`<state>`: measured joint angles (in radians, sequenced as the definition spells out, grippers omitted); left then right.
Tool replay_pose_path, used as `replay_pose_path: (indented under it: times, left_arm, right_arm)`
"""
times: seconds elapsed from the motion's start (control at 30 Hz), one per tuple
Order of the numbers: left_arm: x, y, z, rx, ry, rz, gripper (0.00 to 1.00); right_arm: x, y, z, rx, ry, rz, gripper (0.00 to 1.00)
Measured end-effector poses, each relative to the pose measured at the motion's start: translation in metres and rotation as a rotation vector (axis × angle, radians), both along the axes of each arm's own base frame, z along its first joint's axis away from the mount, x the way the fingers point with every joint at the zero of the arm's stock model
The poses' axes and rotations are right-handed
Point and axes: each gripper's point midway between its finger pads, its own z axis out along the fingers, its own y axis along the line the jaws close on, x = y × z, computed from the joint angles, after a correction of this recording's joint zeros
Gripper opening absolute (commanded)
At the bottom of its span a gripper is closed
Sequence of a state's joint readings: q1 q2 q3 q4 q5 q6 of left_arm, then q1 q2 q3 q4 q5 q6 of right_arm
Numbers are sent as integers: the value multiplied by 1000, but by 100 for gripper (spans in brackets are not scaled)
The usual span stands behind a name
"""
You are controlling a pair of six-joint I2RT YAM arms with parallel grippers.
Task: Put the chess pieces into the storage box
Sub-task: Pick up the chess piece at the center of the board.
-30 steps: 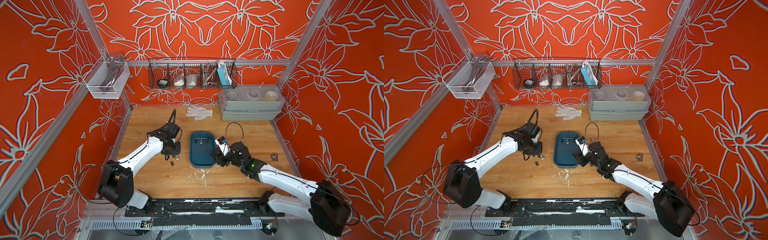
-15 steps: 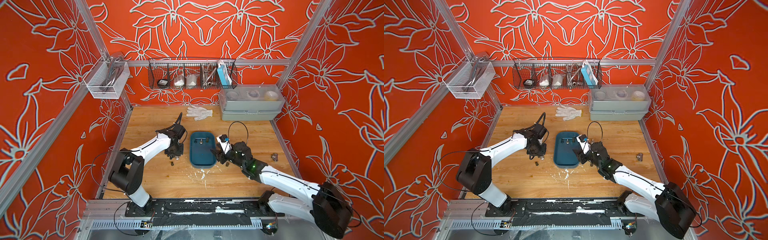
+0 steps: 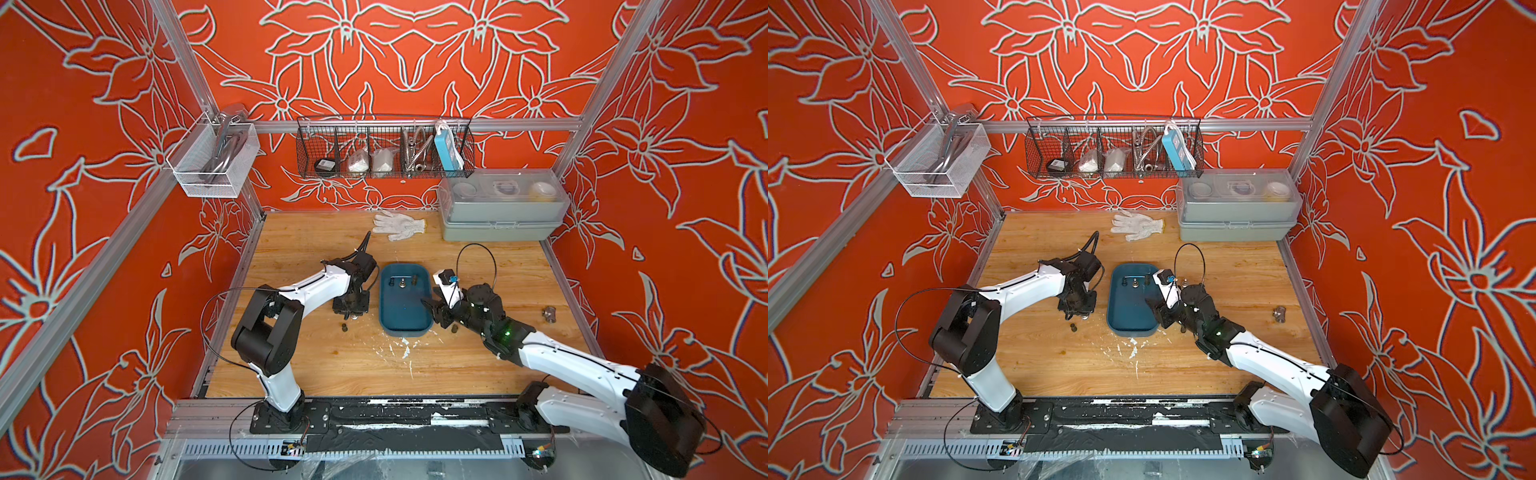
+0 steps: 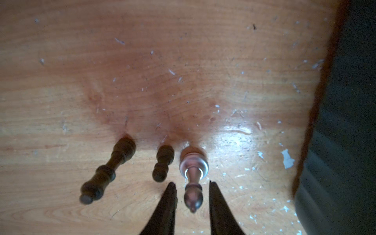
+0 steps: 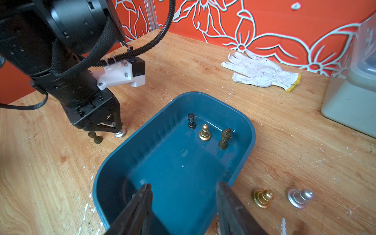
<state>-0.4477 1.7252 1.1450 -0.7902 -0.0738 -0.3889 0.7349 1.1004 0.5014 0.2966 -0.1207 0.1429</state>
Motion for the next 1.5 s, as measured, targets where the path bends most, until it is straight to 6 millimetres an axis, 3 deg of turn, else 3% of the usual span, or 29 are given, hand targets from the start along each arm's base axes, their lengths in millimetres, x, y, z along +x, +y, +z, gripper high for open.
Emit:
replay_pose_path:
  times: [1.17, 1.33, 1.5]
  left_arm:
    - [2, -4, -5, 14, -10, -19, 14]
    - [4, -4, 8, 9, -50, -22, 13]
    - [11, -16, 49, -19, -145, -47, 13]
  right_arm:
    - [2, 0, -12, -30, 23, -11, 55]
    - [4, -2, -12, -33, 18, -26, 55]
    - [5, -8, -2, -13, -12, -60, 57]
